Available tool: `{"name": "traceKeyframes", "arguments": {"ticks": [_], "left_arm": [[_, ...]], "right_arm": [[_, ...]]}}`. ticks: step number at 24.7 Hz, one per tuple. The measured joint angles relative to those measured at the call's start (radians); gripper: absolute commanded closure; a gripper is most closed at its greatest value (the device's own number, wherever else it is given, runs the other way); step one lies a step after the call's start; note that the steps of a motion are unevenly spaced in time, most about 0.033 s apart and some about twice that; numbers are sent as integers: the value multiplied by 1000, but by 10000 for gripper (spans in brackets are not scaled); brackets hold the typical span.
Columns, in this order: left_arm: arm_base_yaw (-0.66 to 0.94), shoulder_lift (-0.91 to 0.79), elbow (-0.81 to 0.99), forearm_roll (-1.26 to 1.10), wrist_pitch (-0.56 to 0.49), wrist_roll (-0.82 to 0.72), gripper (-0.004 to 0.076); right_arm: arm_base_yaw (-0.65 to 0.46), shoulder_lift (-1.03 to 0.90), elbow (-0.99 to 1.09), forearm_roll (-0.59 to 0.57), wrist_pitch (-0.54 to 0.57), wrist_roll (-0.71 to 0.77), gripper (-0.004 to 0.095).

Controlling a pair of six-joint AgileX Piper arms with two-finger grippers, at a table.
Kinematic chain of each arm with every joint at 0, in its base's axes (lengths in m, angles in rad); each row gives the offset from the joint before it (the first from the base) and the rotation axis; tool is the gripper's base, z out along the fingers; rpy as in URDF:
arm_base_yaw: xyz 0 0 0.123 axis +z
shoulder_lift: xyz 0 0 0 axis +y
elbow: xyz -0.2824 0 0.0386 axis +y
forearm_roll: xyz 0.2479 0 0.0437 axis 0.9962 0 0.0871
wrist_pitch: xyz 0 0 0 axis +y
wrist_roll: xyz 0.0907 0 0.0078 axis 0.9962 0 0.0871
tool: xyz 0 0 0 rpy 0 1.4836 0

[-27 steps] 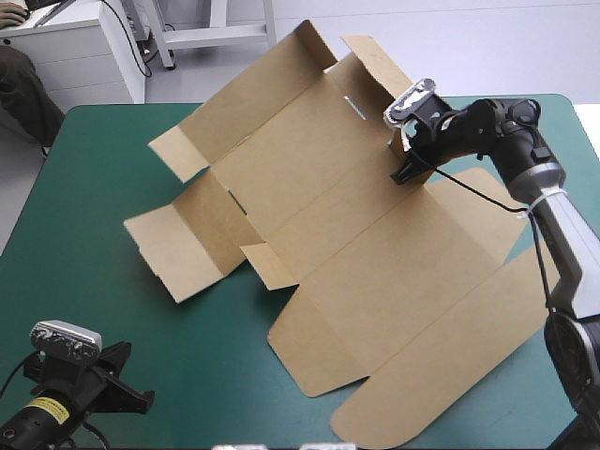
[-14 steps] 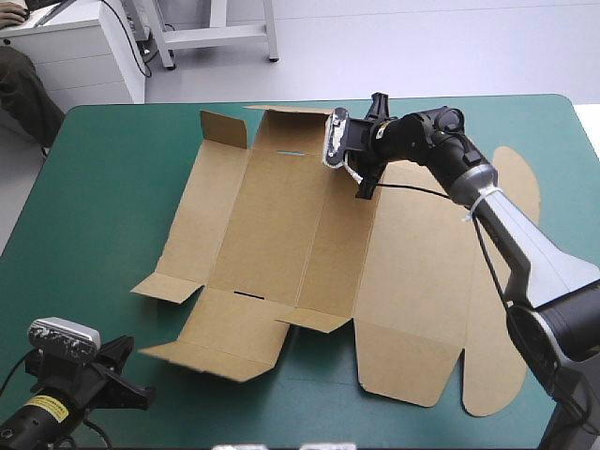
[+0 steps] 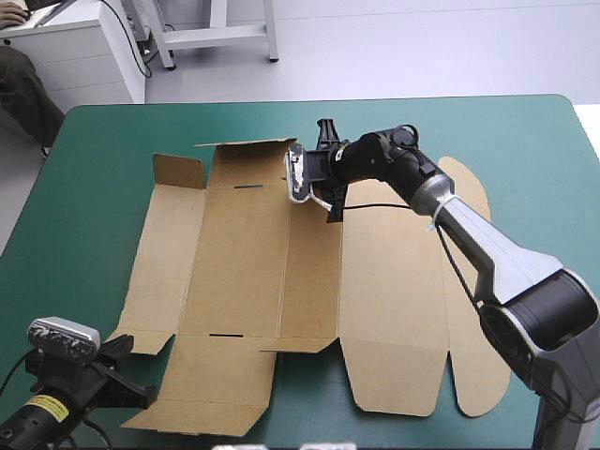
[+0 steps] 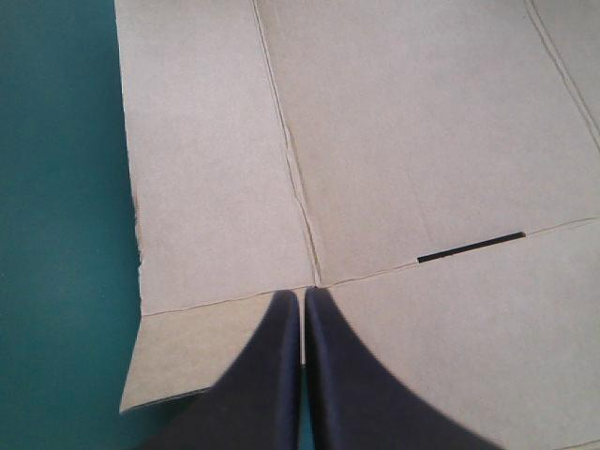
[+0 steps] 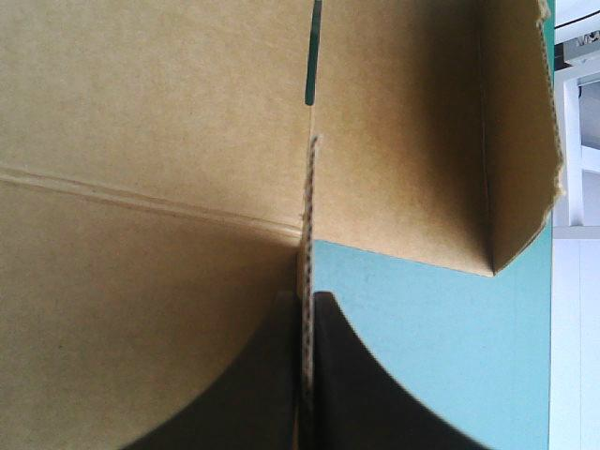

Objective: Fold the box

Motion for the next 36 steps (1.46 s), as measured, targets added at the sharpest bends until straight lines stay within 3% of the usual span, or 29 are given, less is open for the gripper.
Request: {"name": "traceKeyframes", "arguments": {"ticks": [3,6,8,12,13,15,18,22,25,26,27,28,29,30,32,36], "left_arm": [[0,0,0,0,0,0,731],[0,0,0,0,0,0,731],[0,0,0,0,0,0,731],[0,0,0,0,0,0,731],[0,0,0,0,0,0,731],[0,0,0,0,0,0,731],[0,0,0,0,0,0,731],[0,0,0,0,0,0,731],[0,0,0,0,0,0,731],[0,0,0,0,0,0,731],[0,0,0,0,0,0,731],[0,0,0,0,0,0,731],[0,0,0,0,0,0,731],[0,0,0,0,0,0,731],[0,0,0,0,0,0,731],[0,0,0,0,0,0,731]], "right_arm": [[0,12,0,0,12,-18,906],[0,24,0,0,38,-27,780],[0,31,0,3,52,-35,620],[0,32,-1,10,57,-46,168],[0,32,-1,11,54,-46,93],[0,32,-1,11,41,-48,33],[0,32,-1,-6,25,-30,31],[0,21,-1,-104,10,101,57],[0,-35,-1,-308,7,483,211],[0,-45,-1,-354,8,544,351],[0,-70,-1,-448,20,677,421],[0,-80,-1,-486,28,726,622],[0,-98,-1,-572,59,849,730],[0,-104,-1,-602,77,910,933],[-7,-128,-1,-672,158,1089,928],[-86,-146,-2,-628,275,1263,928]]}}
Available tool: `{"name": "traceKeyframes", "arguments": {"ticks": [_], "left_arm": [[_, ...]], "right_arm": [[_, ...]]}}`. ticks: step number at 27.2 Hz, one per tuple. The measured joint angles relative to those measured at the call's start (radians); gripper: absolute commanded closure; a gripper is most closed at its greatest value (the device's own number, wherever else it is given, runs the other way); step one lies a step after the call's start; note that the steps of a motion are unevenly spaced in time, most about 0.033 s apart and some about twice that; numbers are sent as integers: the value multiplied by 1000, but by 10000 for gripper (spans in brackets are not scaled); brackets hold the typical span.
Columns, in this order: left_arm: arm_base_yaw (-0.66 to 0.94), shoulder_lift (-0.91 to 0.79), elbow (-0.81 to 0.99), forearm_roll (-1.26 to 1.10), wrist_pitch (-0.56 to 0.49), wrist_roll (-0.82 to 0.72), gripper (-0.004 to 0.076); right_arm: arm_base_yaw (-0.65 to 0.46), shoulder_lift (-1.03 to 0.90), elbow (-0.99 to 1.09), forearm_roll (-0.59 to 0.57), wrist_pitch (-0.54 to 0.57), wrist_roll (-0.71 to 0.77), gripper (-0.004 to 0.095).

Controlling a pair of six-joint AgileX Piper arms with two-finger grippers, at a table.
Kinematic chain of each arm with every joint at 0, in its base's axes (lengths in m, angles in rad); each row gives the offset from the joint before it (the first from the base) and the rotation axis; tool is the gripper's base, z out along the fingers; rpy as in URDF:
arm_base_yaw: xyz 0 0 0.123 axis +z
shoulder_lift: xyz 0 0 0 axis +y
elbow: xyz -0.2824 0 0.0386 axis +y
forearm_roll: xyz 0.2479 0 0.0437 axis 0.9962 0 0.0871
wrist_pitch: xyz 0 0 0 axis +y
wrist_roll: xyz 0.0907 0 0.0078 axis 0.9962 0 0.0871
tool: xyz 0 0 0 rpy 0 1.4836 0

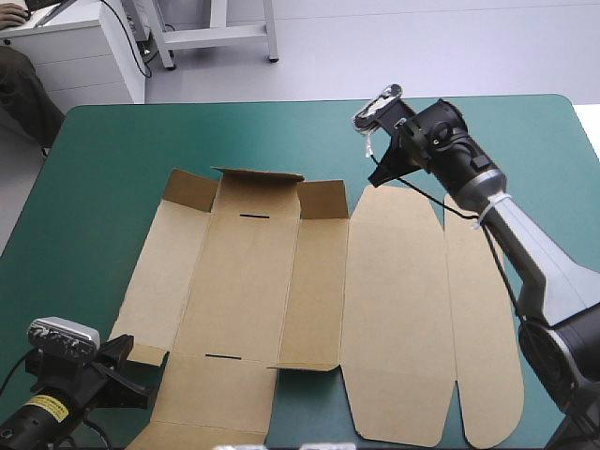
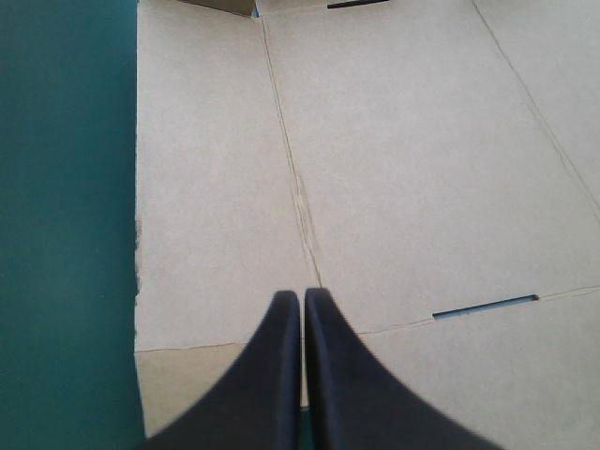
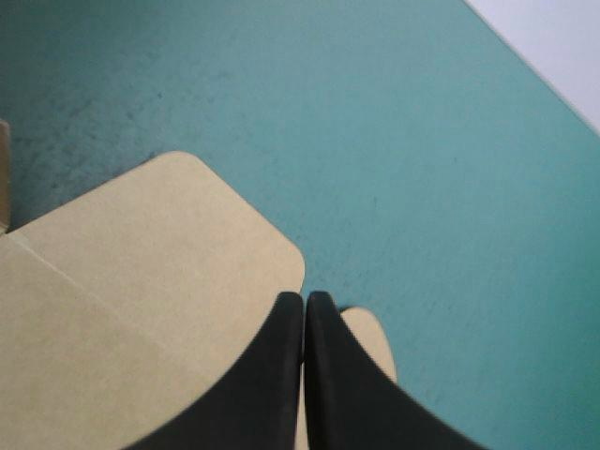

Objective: Fold the box

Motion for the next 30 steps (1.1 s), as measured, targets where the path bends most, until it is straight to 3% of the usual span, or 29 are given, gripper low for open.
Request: {"name": "traceKeyframes", "arguments": {"ticks": [5,8,14,21,30], "left_arm": [[0,0,0,0,0,0,731],[0,0,0,0,0,0,731],[0,0,0,-11,1,0,731],[0,0,-2,-10,7,0,731],[0,104,-219,14,149,51,731]], "right_arm": [[-223,-66,0,332,81,36,928],[-276,-99,4,389,107,36,928],[-310,-199,109,407,130,31,927],[-311,-441,399,421,22,27,927],[-311,-834,767,444,-21,27,928]]}}
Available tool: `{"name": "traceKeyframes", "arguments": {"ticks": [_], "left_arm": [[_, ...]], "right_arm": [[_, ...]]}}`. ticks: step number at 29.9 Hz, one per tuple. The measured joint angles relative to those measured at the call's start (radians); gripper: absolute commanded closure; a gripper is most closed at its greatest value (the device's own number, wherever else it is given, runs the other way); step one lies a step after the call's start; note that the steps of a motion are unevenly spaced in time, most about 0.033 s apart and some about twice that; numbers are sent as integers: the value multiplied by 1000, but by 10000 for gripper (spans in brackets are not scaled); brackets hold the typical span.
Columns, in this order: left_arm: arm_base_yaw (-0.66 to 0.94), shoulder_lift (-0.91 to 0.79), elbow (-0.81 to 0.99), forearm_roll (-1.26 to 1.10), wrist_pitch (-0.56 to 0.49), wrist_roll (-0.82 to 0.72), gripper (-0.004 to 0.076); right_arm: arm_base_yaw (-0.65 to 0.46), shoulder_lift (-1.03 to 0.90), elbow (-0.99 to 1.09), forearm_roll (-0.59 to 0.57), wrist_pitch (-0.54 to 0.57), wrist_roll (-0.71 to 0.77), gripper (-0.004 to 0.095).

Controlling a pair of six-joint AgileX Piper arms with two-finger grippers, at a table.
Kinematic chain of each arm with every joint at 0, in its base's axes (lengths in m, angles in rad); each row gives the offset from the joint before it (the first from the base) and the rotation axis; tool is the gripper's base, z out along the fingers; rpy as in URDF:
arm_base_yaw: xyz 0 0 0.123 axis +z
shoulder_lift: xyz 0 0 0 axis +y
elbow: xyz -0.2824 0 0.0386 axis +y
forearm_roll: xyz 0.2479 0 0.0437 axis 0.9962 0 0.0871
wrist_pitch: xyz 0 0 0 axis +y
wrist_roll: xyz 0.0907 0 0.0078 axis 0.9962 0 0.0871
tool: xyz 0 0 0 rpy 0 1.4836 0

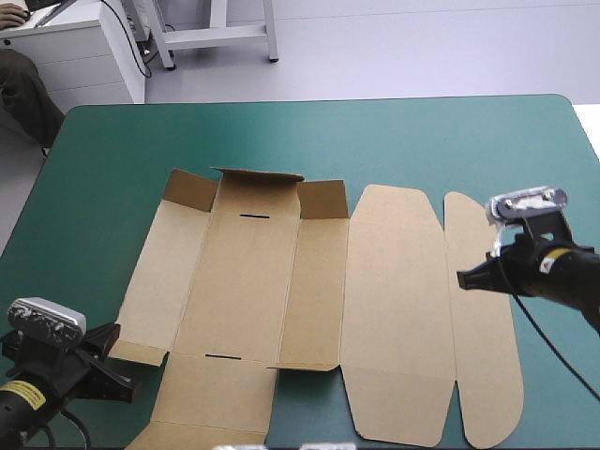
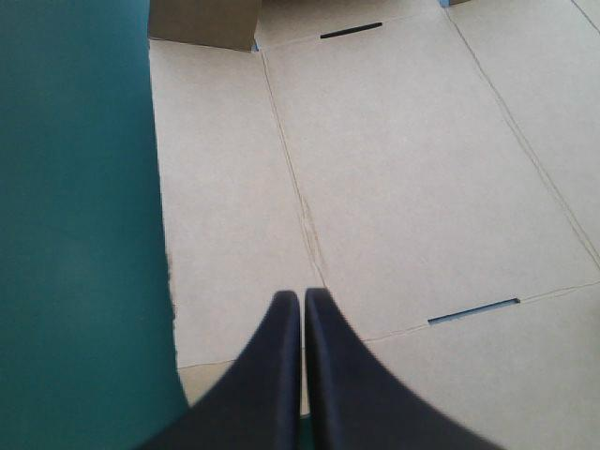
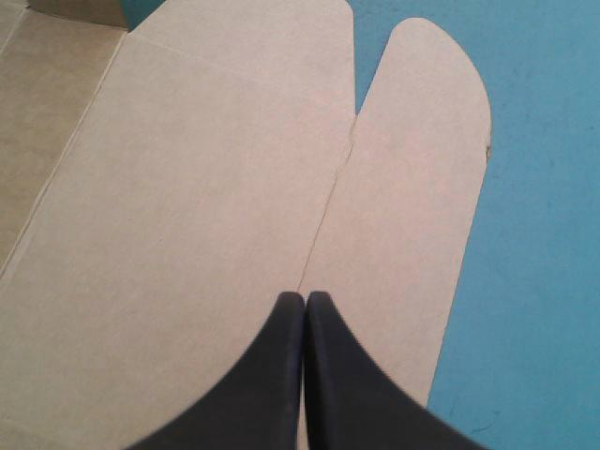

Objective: Fold the box

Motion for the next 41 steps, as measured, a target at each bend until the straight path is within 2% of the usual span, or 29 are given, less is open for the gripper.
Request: {"name": "traceKeyframes", "arguments": {"ticks": [5,9,18,22,26,32,41], "left_arm": [[0,159,-187,28,106,32,731],[0,315,-307,52,152,42,730],[0,654,-448,37,153,59,706],[0,779,-476,-40,154,127,706],[15,859,-505,-209,163,264,706],[180,933,-514,-602,231,524,706],[546,947,-514,-768,229,573,706]], "right_arm": [[0,-185,87,49,6,0,928],[0,-302,139,85,35,-3,928],[0,-440,212,93,96,-2,928],[0,-466,232,93,99,3,928],[0,-474,255,98,106,9,928],[0,-474,270,122,110,11,928],[0,-474,270,127,109,0,928]]}}
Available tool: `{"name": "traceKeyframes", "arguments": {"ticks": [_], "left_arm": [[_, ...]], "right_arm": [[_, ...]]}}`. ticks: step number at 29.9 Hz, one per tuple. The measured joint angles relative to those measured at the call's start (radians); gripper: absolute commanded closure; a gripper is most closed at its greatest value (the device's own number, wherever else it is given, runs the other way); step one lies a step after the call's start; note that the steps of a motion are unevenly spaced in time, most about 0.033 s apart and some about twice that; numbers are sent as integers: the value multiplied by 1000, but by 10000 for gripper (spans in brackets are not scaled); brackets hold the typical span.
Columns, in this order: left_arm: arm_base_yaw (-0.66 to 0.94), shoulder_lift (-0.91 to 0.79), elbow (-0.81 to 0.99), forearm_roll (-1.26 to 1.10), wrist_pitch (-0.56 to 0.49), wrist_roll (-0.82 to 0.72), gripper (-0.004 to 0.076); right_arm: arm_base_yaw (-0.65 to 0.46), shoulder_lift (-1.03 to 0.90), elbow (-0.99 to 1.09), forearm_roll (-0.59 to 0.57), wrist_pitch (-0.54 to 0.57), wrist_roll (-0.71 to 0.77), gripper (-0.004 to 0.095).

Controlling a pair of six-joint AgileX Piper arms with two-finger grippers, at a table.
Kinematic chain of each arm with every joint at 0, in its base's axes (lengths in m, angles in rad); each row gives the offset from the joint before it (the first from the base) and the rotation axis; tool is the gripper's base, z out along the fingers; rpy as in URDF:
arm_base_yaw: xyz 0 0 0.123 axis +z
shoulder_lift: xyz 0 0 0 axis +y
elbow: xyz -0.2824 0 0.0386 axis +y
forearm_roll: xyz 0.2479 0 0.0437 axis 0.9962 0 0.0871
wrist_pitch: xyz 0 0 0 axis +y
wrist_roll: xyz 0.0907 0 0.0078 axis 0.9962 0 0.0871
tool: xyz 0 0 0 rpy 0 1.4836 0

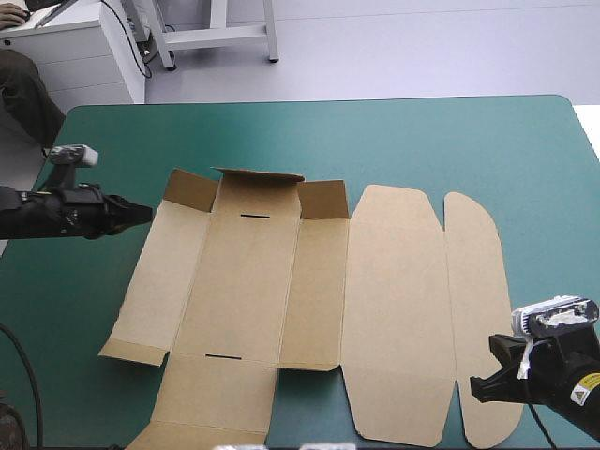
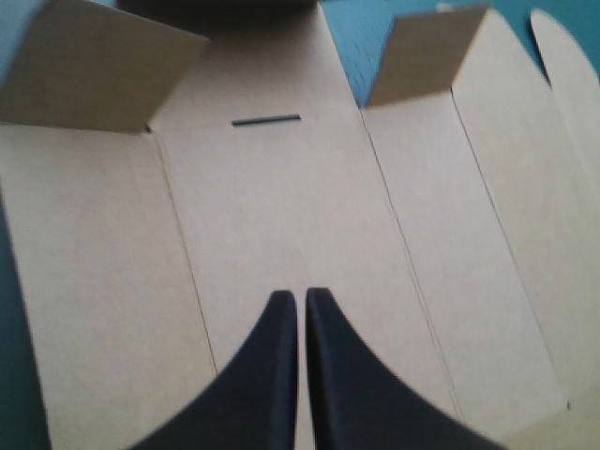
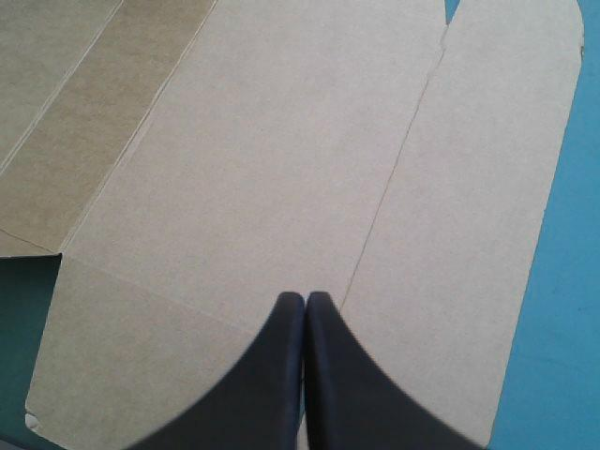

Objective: Fold the box

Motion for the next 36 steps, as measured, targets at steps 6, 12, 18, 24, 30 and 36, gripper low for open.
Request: {"name": "traceKeyframes", "arguments": {"ticks": [6,12,18,24,30,36], "left_arm": [[261,0,0,-286,-2,25,716],[387,0,-3,-262,-21,-71,685],[390,2,19,-125,-58,-102,265],[391,41,52,-25,-62,-174,3],[386,120,91,20,-23,-140,26],[308,213,156,82,-24,-108,27]], "right_arm": [[0,0,0,10,0,-17,928],[0,0,0,18,-15,-32,928],[0,0,0,21,-16,-51,928],[0,0,0,21,-24,-62,928],[0,0,0,31,-33,-77,928],[0,0,0,66,-38,-106,928]]}}
